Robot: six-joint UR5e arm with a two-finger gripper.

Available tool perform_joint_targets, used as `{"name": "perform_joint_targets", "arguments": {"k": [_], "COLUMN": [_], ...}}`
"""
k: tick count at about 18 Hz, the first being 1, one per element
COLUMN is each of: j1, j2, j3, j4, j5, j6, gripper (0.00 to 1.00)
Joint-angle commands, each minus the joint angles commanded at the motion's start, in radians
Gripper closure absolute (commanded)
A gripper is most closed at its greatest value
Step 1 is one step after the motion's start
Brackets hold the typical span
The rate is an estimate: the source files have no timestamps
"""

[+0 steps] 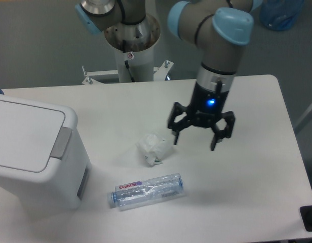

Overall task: Open the trash can
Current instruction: 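Move the open gripper across the table toward the white trash can lid, then lower the gripper finger onto the lid edge beside the hinge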

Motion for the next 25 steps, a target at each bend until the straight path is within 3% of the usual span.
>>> {"name": "perform_joint_targets", "arguments": {"k": [6, 10, 17, 25], "j1": [-0.051, -0.129, -0.244, -0.250], "j2": [0.031, 0.048, 0.043, 0.003], "j3": [0.052, 0.009, -0.004, -0.006], "j4": [-0.003, 0.001, 0.005, 0.081], "j5": [-0.071, -0.058, -0.057, -0.055], "j6": [-0.123, -0.157, -0.266, -0.256], "gripper": [0.00, 0.00, 0.00, 0.00]}}
